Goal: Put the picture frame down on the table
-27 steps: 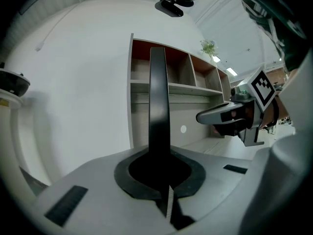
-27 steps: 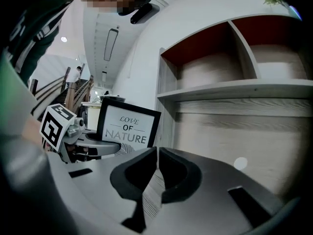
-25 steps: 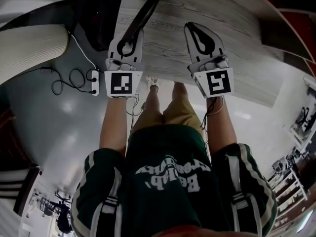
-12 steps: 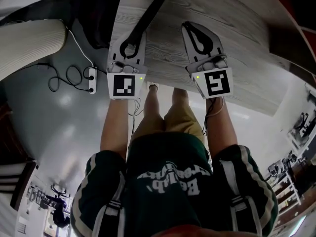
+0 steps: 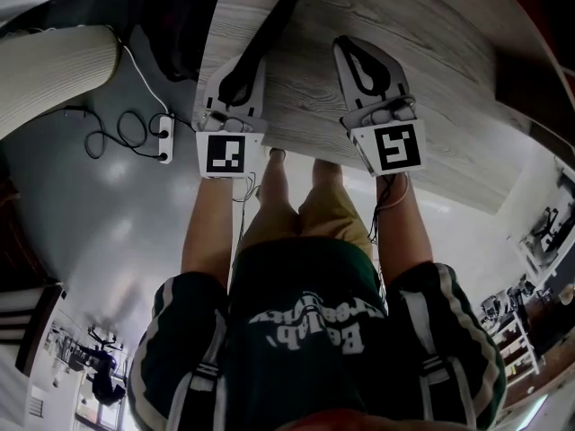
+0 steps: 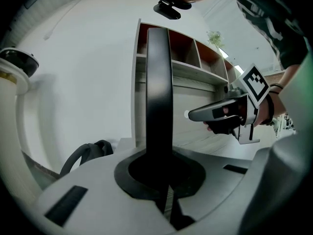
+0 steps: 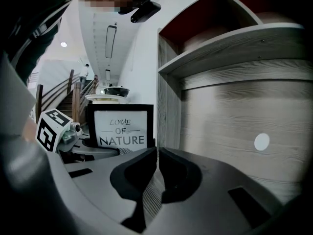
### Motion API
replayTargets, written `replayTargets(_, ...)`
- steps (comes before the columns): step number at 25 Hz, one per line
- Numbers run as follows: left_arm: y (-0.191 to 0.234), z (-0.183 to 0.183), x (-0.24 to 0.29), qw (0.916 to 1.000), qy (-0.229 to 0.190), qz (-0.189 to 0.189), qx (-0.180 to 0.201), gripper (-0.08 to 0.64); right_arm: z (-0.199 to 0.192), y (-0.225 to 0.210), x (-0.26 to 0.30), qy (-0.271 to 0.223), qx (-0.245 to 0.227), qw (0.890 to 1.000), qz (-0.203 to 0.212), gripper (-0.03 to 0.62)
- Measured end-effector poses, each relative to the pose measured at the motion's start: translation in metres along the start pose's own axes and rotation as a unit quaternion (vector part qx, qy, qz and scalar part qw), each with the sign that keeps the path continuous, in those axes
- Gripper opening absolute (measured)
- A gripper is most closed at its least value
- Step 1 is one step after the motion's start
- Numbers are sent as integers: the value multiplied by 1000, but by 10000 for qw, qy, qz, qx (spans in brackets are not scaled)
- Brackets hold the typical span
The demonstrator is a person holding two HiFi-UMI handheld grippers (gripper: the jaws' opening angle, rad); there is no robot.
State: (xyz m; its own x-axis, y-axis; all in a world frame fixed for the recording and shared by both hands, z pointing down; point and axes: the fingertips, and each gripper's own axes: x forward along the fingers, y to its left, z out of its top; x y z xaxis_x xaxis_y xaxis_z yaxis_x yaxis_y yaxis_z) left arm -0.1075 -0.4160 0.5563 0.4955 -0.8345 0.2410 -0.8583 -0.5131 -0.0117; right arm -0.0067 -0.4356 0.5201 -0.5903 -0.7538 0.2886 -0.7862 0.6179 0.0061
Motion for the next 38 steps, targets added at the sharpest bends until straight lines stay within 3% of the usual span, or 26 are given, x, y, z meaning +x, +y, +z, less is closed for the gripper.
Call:
replayTargets(2,0,0,1,10000,-13,11,-6,27,-8,0,1,192,25,9998,35,41)
replayTargets(8,2,-1,0,10000,-56,-2,-71,28,-5,4,7,17,65,10000,65,41)
replayTargets(12,2,-3,2,10000,-13,23,21,28,-13,5,7,276,126,9995,76,41)
replayTargets(16,-3,-8,3,10000,60,24,46,28,0,4,10,-143,136,9998,41,41)
replayTargets(32,-3,-10,6,9999,98,25,-76,61,-11,6,8,147,191,9997,84,41)
replayTargets(38,-5,-10,7,9999,123,-1,-97,99,-7,7,9,33,205,9997,100,41)
